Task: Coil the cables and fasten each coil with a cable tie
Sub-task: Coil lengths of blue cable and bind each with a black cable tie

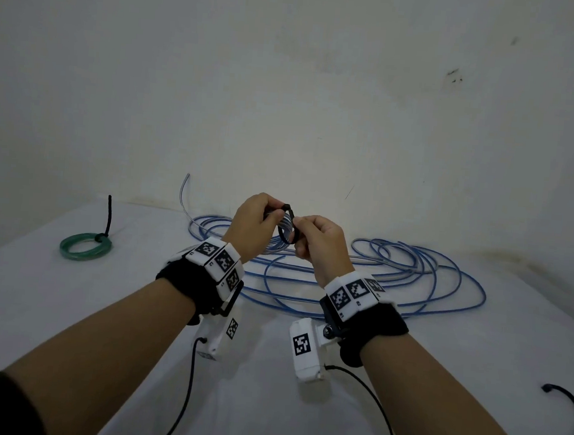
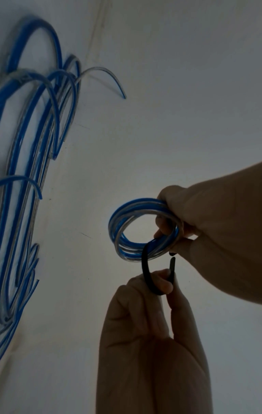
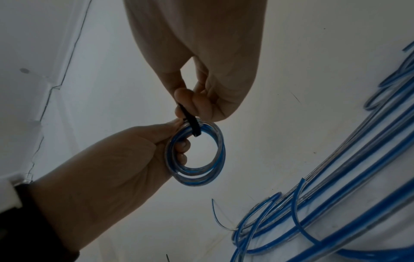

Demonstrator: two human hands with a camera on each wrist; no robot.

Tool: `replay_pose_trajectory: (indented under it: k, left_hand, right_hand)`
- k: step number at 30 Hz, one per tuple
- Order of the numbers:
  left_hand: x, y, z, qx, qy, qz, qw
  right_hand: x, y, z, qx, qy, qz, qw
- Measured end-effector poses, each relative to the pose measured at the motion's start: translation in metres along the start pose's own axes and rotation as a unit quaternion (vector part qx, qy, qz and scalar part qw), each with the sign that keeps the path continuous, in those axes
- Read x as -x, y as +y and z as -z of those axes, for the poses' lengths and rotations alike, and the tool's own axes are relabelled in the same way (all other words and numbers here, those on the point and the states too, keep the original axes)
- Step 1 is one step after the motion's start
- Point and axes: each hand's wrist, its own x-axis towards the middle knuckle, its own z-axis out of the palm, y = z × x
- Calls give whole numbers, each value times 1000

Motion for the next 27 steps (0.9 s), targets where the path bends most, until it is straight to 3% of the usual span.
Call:
replay_pose_trajectory:
  k: [8,16,27]
  left_hand:
    - [0,-4,-2,-23,-10,-20,999]
    - [5,0,-2,-68,-51,-83,993]
    - [5,2,-5,-60,-91,-51,993]
  right_hand:
    - [-2,0,2,-16,6,-9,1000]
    - [-4,1,5,-48,31,-40,998]
    - [-11,-3,16,8,0,-21,1000]
